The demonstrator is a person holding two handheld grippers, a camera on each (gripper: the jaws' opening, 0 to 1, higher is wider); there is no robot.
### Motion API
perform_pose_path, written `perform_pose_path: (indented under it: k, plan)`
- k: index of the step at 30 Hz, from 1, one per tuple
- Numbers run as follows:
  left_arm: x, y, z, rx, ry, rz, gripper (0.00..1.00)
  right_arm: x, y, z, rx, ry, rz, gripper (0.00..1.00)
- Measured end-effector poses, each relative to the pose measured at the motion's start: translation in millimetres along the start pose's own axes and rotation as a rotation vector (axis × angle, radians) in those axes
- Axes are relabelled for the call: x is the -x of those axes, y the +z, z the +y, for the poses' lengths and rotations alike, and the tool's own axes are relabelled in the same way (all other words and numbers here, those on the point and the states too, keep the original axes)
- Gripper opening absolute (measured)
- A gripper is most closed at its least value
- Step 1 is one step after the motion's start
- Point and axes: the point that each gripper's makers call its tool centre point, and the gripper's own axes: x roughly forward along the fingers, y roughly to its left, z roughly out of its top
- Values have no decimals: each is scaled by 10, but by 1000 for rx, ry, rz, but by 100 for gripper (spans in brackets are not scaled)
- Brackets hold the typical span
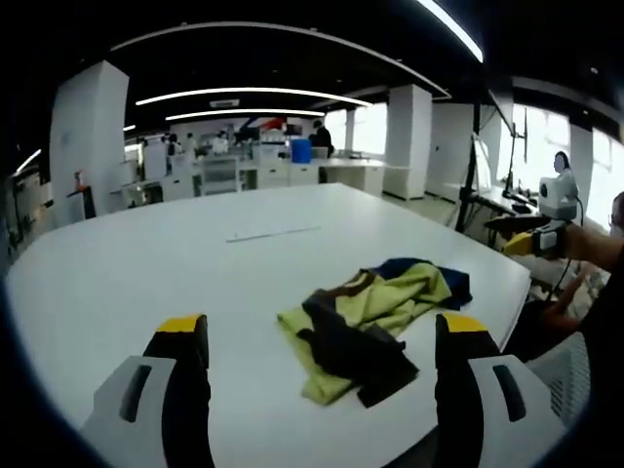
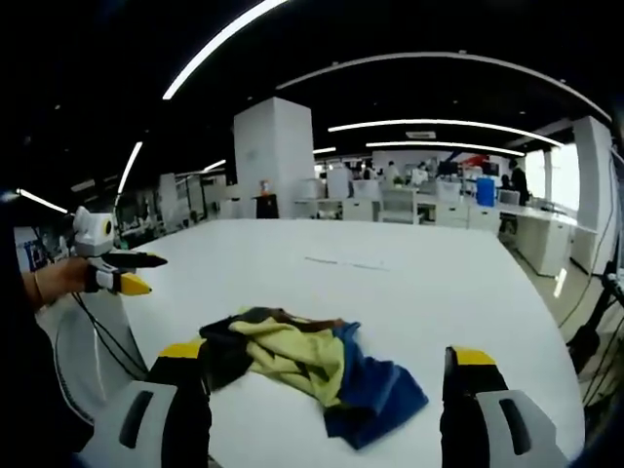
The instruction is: Fold the garment on the visible template until the final outline fits inside the template.
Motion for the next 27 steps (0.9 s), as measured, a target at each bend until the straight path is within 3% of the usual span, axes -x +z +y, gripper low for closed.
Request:
perform_pose_path:
  k: [27]
  plan:
    - [-12, 34, -53, -20, -10, -4, 90, 6, 11, 1, 7, 10, -6, 95]
